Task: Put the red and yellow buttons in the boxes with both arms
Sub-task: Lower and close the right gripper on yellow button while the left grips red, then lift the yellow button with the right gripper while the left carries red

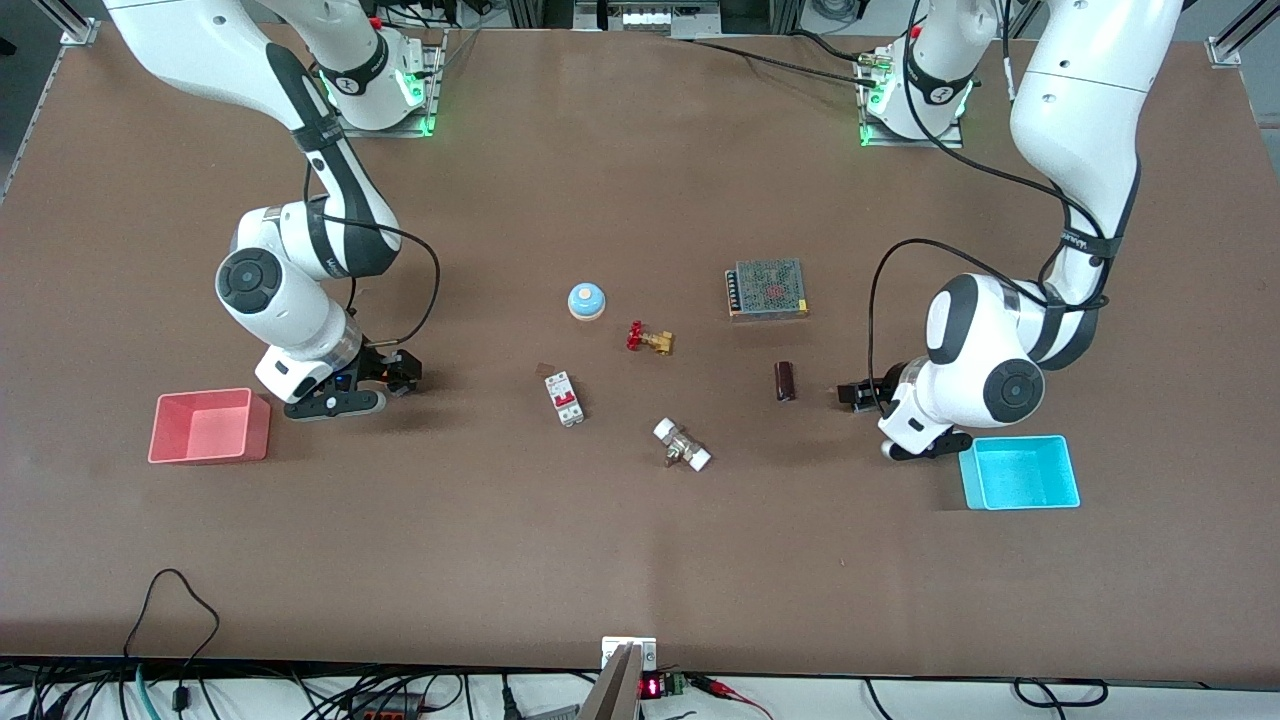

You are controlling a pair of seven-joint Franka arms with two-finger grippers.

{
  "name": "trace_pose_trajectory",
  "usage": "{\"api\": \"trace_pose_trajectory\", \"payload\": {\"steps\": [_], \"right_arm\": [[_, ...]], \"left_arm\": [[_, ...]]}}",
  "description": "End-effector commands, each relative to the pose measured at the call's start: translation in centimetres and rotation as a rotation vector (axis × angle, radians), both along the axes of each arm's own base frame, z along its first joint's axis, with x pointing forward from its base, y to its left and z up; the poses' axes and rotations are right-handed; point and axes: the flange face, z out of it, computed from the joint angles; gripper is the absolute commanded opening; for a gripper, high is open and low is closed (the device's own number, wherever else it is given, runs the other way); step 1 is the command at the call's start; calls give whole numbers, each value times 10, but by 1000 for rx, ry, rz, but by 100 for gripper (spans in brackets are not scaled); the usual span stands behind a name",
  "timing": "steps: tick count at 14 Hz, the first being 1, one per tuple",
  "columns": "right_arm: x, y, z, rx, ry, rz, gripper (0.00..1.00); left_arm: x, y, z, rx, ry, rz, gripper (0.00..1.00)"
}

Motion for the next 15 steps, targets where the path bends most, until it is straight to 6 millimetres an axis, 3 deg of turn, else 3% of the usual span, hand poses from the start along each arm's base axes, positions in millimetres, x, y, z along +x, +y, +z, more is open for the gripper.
{"api": "trace_pose_trajectory", "payload": {"steps": [1, 4, 8, 10, 12, 14, 15], "right_arm": [[-2, 2, -7, -14, -7, 29, 100], [-5, 1, -13, -19, 9, 46, 100], [-9, 0, -15, -23, 23, 79, 100], [-13, 0, -17, -24, 31, 81, 100], [-14, 0, -17, -25, 32, 88, 94], [-15, 0, -17, -26, 34, 101, 79], [-15, -1, -17, -26, 34, 102, 71]], "left_arm": [[-6, -1, -1, 0, -13, -4, 87], [-5, -4, -3, 26, -36, -43, 66], [-1, -4, 5, 24, -51, -46, 18], [3, -4, 21, 22, -80, -48, 9], [8, 0, 46, 30, -120, -50, 7], [16, 28, 73, 49, -165, -15, 4], [21, 59, 82, 75, -184, -6, 4]]}}
